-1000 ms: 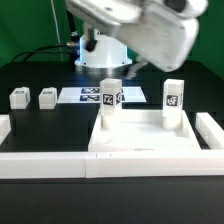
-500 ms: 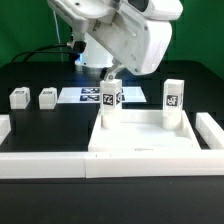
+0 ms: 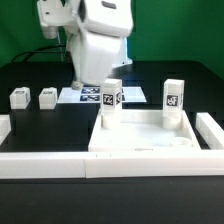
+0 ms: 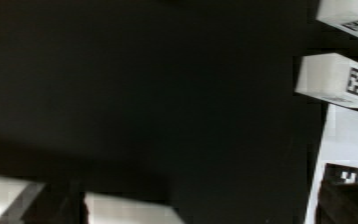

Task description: Assemble square table

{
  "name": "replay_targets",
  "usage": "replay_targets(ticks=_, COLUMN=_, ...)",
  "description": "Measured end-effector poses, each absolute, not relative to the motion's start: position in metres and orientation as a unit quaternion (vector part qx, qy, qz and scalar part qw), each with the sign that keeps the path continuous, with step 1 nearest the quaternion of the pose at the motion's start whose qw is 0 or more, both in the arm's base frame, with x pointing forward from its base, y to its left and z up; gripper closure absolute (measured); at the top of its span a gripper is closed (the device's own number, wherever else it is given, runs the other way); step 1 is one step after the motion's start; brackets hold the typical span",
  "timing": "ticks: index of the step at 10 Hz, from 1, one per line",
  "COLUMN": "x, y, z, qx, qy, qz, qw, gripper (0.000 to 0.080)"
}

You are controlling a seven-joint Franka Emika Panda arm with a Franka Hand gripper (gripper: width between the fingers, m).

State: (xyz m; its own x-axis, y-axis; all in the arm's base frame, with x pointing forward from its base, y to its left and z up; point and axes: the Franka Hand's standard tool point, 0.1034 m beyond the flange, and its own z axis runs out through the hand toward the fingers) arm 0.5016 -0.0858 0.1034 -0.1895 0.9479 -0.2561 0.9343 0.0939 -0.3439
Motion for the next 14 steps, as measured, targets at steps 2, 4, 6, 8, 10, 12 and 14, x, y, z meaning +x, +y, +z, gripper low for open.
replay_targets(ticks=2, x=0.472, y=-0.109, z=0.092, qx=-0.719, qy=-0.656, qz=0.230, qw=0.005, gripper=0.0151)
replay_targets(ticks=4, x=0.477, y=-0.103, z=0.093, qx=-0.745, qy=-0.627, qz=0.227, qw=-0.008, gripper=0.0151)
replay_targets(ticks=6, x=0.476, y=-0.102, z=0.092, qx=-0.784, qy=-0.578, qz=0.226, qw=-0.019, gripper=0.0151)
replay_targets(ticks=8, x=0.475, y=-0.103, z=0.091, qx=-0.810, qy=-0.541, qz=0.224, qw=-0.026, gripper=0.0151)
replay_targets(ticks=10, x=0.454, y=-0.132, z=0.082, qx=-0.895, qy=-0.391, qz=0.212, qw=-0.036, gripper=0.0151)
replay_targets(ticks=12, x=0.434, y=-0.145, z=0.068, qx=-0.928, qy=-0.301, qz=0.216, qw=-0.034, gripper=0.0151)
replay_targets(ticks=14, x=0.432, y=-0.148, z=0.066, qx=-0.952, qy=-0.222, qz=0.209, qw=-0.038, gripper=0.0151)
